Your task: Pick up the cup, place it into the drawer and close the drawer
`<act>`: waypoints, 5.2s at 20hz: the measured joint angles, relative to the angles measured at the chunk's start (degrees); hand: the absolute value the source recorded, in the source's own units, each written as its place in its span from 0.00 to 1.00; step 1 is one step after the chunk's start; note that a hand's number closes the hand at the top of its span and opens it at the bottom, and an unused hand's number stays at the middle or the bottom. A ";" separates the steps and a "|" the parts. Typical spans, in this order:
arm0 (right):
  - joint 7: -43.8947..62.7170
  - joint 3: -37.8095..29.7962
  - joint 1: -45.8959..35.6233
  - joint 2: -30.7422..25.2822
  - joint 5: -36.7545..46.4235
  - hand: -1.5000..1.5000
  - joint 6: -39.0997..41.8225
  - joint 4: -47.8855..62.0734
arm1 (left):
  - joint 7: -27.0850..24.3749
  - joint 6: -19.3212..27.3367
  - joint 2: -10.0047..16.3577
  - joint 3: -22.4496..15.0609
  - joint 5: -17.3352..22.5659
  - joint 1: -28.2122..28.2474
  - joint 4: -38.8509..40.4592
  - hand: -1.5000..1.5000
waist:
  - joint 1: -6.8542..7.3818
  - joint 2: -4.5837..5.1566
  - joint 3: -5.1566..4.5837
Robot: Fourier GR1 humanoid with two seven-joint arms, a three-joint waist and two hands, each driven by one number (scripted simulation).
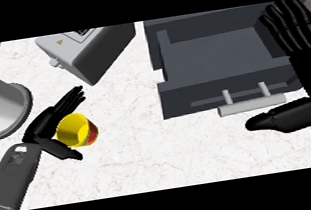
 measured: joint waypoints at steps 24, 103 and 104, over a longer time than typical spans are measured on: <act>0.14 -1.09 -0.49 -0.96 -0.04 0.00 0.53 1.37 | -9.35 6.89 -6.29 -3.75 1.74 -0.42 -1.11 1.00 | 0.22 -0.10 -0.05; 2.73 10.26 -6.06 -5.76 -9.47 1.00 23.11 6.57 | 20.94 51.27 -22.17 -13.13 39.36 -38.78 -1.42 0.00 | -5.92 0.98 -0.11; 3.46 10.98 -5.55 -7.17 -8.76 0.00 24.44 6.32 | 20.15 51.55 -22.17 -12.97 39.79 -38.69 -1.24 0.00 | -5.38 0.79 -0.11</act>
